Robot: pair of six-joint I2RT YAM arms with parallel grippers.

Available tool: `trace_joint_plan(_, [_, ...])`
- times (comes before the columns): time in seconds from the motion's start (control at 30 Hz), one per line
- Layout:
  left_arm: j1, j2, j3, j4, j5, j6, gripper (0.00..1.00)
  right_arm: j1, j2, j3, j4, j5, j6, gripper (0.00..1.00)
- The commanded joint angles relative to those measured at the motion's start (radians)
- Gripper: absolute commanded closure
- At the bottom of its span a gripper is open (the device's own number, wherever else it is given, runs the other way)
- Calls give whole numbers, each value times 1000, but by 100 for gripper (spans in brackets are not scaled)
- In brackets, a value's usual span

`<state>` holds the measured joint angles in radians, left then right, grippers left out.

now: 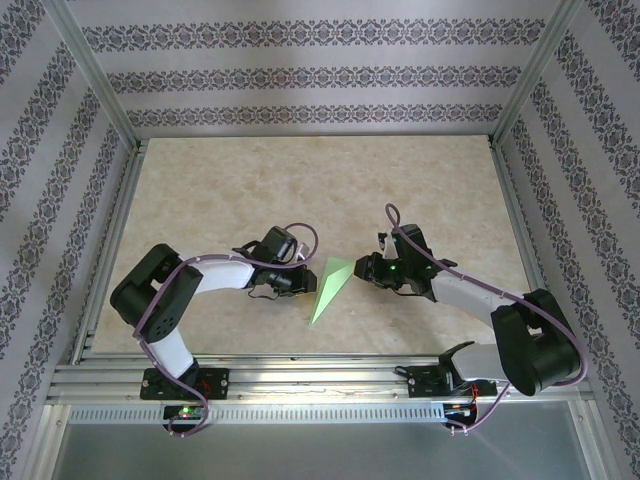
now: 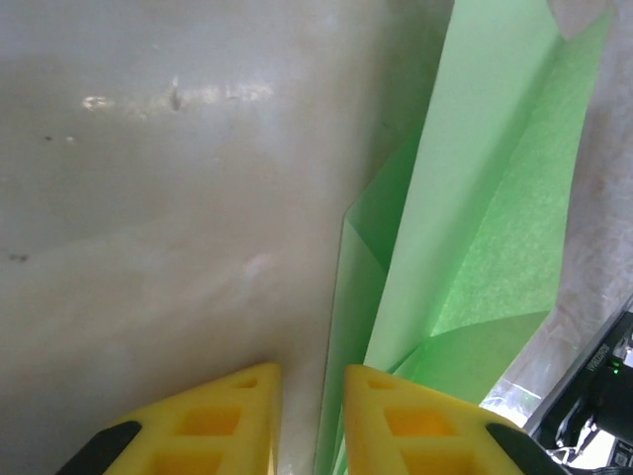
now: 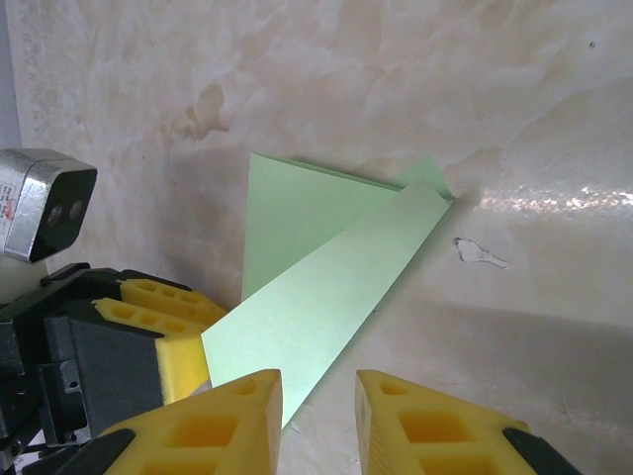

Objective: Fold a paper plane with a square sheet of paper (pick it up from the middle)
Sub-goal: Fold the wing for the fifth time at the center of the table.

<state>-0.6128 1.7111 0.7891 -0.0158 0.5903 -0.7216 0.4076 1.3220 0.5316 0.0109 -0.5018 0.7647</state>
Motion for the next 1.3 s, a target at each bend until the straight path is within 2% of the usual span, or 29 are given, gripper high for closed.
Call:
trace_joint_plan(0.0, [12, 22, 32, -1, 38, 18, 78, -3, -8, -15, 7, 7, 16, 74])
trace_joint_plan(0.53, [-10, 59, 36, 74, 111, 0, 75, 6, 34, -15, 20, -3, 26, 74])
trace_joint_plan(0.87, [-10, -2, 9, 88, 31, -19, 71, 17, 67, 1, 25, -6, 25, 74])
trace_joint_plan(1.13, [-17, 56, 31, 115, 117, -22, 72, 23, 78, 8, 20, -7, 25, 74])
trace_joint_plan(1.27, [-31, 83, 46, 99, 120, -12, 72, 23, 78, 10, 20, -10, 23, 74])
